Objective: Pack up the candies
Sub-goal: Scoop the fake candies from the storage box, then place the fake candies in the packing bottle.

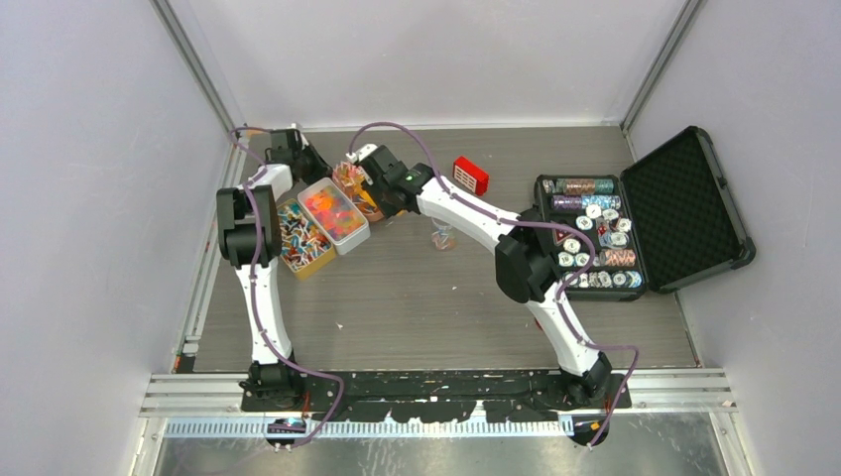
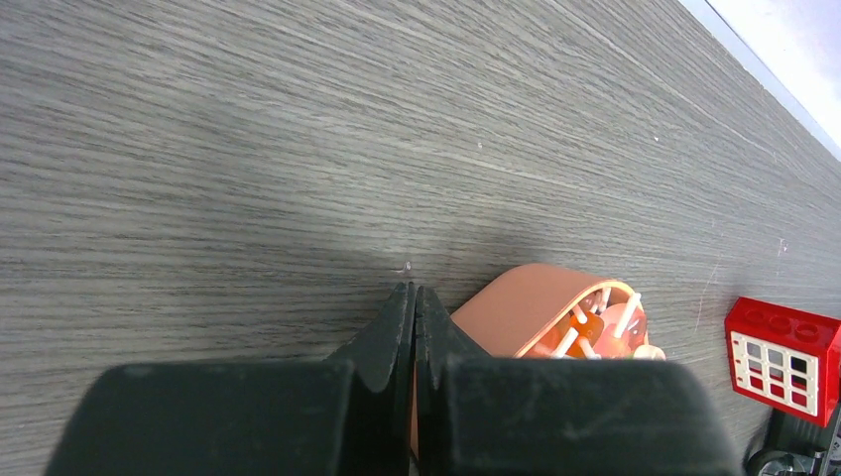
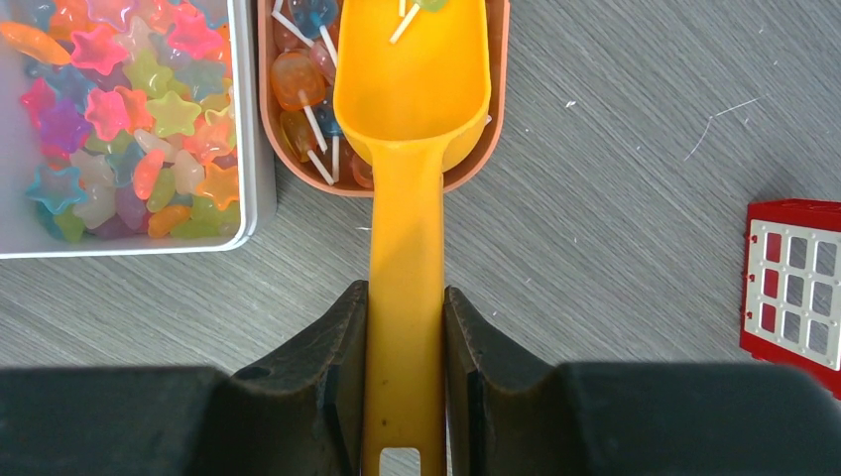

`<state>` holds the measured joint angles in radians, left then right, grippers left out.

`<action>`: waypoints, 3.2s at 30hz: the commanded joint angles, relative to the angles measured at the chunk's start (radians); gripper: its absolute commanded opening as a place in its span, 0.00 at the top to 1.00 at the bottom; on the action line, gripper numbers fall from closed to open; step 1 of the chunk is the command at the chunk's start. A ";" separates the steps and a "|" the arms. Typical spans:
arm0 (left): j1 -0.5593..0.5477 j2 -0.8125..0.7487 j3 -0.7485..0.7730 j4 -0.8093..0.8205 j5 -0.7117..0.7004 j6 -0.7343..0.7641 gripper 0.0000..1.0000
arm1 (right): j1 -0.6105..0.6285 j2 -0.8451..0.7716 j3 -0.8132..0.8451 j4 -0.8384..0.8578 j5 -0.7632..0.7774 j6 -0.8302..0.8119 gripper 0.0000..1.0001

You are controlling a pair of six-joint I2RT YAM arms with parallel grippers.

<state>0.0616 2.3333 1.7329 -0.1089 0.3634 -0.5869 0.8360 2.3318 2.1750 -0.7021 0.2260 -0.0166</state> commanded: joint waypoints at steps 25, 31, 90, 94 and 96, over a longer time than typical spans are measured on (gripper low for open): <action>0.000 -0.038 0.048 0.020 0.049 0.012 1.00 | -0.011 -0.189 -0.371 0.340 -0.020 -0.052 1.00; 0.000 -0.037 0.051 0.020 0.054 0.010 1.00 | -0.016 -0.221 -0.442 0.400 -0.020 -0.054 1.00; -0.033 -1.027 -0.498 -0.393 0.052 0.055 0.00 | -0.034 -1.097 -0.911 0.108 0.123 -0.294 1.00; -0.054 -1.168 -0.659 -0.374 0.081 0.075 0.00 | -0.037 -1.104 -0.912 0.047 0.147 -0.301 1.00; -0.087 -1.225 -0.719 -0.368 0.085 0.084 0.00 | -0.038 -1.093 -0.899 0.011 0.155 -0.305 1.00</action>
<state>0.0109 1.2015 1.1053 -0.4416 0.4057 -0.5373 0.8032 1.2480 1.2636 -0.6369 0.3382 -0.2874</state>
